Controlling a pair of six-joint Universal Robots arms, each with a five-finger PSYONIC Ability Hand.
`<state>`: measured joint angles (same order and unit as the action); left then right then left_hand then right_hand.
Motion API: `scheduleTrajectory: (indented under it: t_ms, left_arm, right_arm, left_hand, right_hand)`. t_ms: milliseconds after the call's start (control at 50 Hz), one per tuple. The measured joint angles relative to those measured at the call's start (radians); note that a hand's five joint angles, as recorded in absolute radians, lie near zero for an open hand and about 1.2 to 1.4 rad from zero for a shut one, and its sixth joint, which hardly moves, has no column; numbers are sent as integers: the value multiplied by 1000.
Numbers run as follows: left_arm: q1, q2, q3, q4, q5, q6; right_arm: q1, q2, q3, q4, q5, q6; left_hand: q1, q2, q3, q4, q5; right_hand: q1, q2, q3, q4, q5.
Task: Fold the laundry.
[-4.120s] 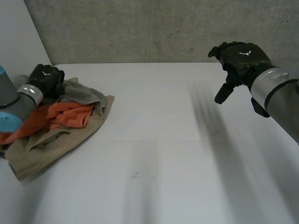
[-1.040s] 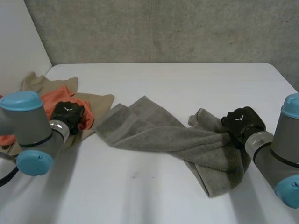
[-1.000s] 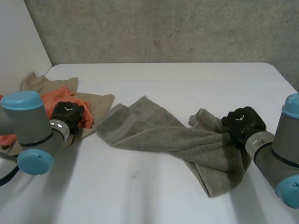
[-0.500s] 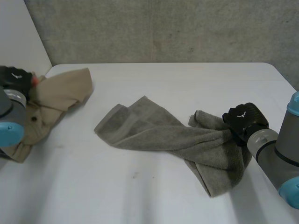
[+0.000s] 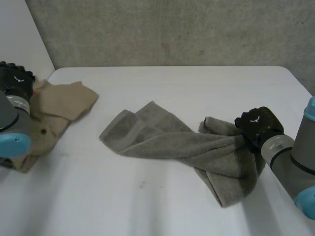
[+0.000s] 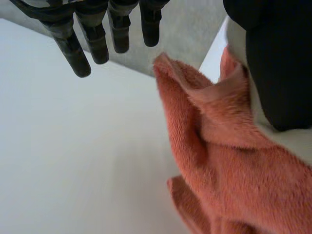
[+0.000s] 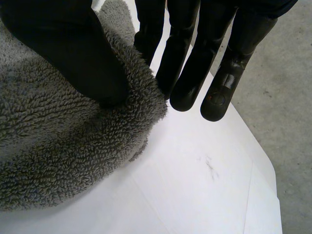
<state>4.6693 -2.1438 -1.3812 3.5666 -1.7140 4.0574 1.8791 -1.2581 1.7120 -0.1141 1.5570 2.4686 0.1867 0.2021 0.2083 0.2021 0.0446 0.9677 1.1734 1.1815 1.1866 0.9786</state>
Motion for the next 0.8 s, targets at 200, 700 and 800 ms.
scheduleTrajectory:
  t_ms: [200, 700, 800]
  left_arm:
    - [-98, 118, -54, -60, 24, -161]
    - [-526, 50, -160, -296, 313, -466]
    - [-553, -11, -121, -293, 307, -469]
  right_arm:
    - [-1, -18, -4, 0, -1, 9]
    - [2, -120, -12, 7, 8, 12]
    - [3, -125, -9, 7, 8, 13]
  left_hand:
    - [0, -3, 0, 0, 0]
    - [2, -4, 0, 0, 0]
    - [54, 39, 31, 35, 21]
  right_hand:
    - [0, 0, 0, 0, 0]
    - [0, 0, 0, 0, 0]
    - [0, 0, 0, 0, 0]
